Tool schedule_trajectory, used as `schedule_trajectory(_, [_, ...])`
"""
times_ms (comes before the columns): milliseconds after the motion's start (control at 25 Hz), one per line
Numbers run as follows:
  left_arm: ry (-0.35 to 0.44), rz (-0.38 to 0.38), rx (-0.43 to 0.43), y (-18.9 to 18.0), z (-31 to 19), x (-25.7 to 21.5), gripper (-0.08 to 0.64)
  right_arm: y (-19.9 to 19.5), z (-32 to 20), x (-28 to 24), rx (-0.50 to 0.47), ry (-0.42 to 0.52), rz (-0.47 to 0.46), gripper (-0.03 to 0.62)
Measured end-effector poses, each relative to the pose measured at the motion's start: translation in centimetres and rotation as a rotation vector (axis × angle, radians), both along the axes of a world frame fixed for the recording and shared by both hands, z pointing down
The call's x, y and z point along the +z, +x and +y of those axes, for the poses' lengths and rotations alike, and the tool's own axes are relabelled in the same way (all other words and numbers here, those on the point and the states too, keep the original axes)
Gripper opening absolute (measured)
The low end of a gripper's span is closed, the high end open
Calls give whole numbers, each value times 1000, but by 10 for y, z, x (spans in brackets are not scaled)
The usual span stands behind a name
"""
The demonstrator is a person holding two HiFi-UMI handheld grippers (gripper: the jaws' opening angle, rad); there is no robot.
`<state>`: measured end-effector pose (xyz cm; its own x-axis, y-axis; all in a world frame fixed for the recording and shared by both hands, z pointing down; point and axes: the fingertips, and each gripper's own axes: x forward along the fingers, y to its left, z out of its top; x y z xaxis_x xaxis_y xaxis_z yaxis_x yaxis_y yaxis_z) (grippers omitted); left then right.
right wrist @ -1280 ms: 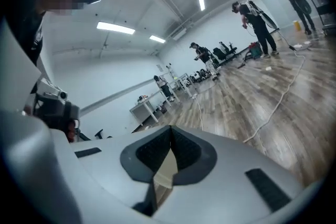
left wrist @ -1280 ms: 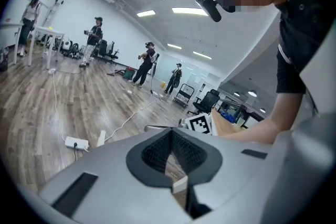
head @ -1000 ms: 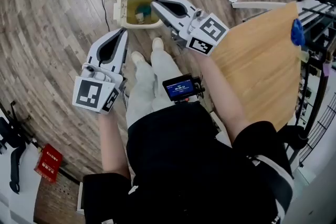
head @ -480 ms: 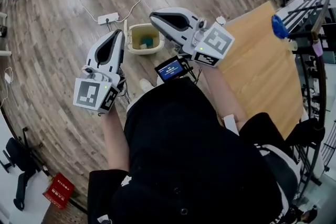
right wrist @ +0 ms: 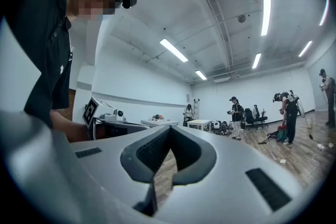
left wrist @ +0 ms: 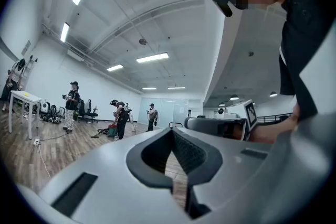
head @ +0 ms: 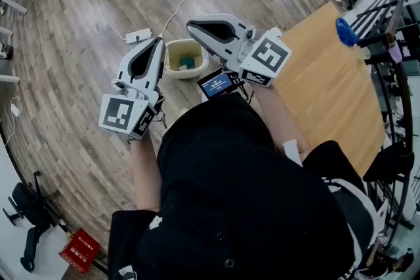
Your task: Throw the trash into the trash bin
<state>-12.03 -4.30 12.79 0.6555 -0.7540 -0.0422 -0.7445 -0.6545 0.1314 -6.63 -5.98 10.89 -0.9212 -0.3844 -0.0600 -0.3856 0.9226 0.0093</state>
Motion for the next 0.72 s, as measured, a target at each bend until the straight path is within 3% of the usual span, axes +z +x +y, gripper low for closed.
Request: schedule_trajectory(720, [-15,-1,7,-20,9,8,5,-23,17,10,17,11,25,-2])
